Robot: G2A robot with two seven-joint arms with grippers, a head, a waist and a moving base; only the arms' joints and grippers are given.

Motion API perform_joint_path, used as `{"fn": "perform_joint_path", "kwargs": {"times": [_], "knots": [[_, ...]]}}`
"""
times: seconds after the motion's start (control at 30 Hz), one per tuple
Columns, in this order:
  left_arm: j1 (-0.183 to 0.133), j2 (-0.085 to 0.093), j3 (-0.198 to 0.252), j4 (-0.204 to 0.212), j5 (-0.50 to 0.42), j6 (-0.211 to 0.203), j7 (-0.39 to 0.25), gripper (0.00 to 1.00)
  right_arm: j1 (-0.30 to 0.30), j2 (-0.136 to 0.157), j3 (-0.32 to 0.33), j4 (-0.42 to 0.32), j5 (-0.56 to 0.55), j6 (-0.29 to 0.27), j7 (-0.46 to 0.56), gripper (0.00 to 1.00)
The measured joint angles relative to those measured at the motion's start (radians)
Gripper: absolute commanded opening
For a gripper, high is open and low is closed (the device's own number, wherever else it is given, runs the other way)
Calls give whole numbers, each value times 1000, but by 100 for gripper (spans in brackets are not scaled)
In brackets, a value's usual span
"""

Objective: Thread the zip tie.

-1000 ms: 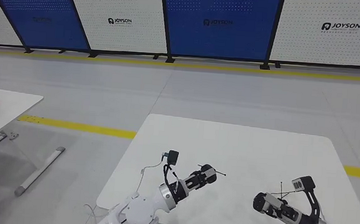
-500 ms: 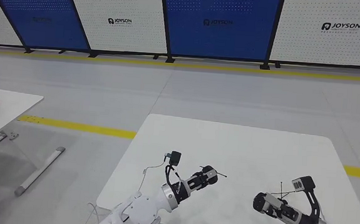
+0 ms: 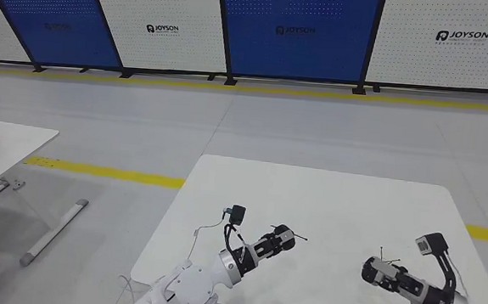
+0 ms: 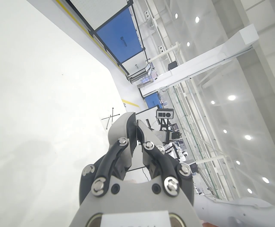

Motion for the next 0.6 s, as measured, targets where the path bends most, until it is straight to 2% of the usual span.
{"fn": "perform_joint_path", "kwargs": {"times": [0.1, 0.23, 0.6], "knots": [[0, 0, 0, 0, 0, 0, 0, 0, -6, 14, 55, -55, -96, 74, 19, 100], [0, 0, 0, 0, 0, 0, 0, 0, 22, 24, 59, -85, -194, 168, 60, 100], [0, 0, 0, 0, 0, 0, 0, 0, 23, 24, 59, -84, -192, 168, 57, 100]]}}
